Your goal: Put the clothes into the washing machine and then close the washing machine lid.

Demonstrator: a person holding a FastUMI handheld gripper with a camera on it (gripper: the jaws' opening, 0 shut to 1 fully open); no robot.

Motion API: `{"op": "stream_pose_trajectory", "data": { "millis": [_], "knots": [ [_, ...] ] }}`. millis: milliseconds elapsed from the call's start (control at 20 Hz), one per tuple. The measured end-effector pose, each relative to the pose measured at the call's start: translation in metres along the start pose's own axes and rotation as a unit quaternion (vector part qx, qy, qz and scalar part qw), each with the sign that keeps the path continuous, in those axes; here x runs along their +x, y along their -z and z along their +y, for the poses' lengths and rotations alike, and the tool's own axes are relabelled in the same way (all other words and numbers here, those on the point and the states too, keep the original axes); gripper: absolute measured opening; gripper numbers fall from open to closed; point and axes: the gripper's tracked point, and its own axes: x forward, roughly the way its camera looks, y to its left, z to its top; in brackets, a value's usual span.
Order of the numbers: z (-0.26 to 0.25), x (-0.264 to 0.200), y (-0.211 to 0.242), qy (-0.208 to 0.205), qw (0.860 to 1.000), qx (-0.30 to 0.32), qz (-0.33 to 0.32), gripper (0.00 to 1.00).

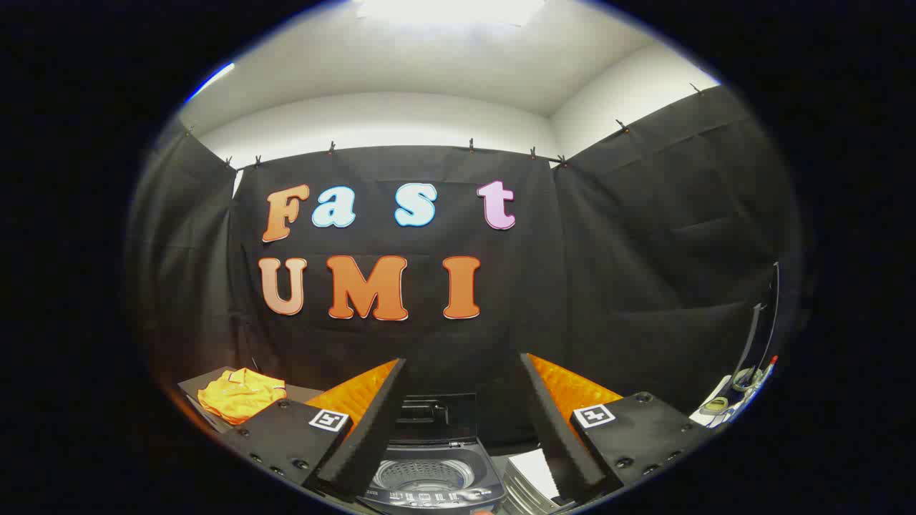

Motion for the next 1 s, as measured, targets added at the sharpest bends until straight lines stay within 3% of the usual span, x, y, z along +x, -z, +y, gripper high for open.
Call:
{"op": "stream_pose_trajectory", "data": {
  "millis": [1000],
  "knots": [
    [-0.001, -0.001, 0.008, 0.033, 0.999, 0.012, 0.015, 0.98]
  ]
}}
